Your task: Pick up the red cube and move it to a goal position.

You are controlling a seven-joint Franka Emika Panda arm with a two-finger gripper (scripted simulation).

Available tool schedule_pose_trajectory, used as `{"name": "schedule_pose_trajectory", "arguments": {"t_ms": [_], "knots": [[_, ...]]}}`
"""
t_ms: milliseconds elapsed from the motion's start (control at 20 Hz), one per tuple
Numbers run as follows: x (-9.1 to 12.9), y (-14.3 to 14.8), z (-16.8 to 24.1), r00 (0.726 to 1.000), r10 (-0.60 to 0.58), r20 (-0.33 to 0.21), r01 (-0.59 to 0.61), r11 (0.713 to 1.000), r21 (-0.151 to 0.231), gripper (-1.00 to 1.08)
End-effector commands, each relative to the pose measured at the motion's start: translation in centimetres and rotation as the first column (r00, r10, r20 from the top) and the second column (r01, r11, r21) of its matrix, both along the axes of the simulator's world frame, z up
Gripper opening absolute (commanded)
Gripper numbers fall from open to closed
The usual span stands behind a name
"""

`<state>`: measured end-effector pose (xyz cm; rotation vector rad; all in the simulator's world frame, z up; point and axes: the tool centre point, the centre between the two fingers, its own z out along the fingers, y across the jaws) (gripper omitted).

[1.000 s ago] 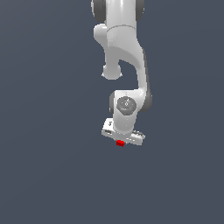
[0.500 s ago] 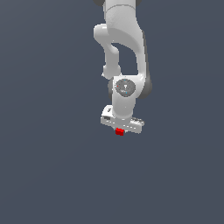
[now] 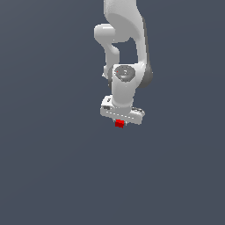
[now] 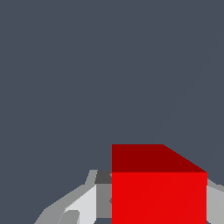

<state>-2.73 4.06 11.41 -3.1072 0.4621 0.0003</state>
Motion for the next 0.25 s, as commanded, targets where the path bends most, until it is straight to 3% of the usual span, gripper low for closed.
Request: {"name": "schedule_pose_trajectory", "arguments": {"t_ms": [0,200], "knots": [[-0.42,-0.04,0.48,1.000,0.000,0.000,0.000,1.000,0.000,-1.00],[-0.58,-0.06,0.75,1.000,0.000,0.000,0.000,1.000,0.000,-1.00]]}}
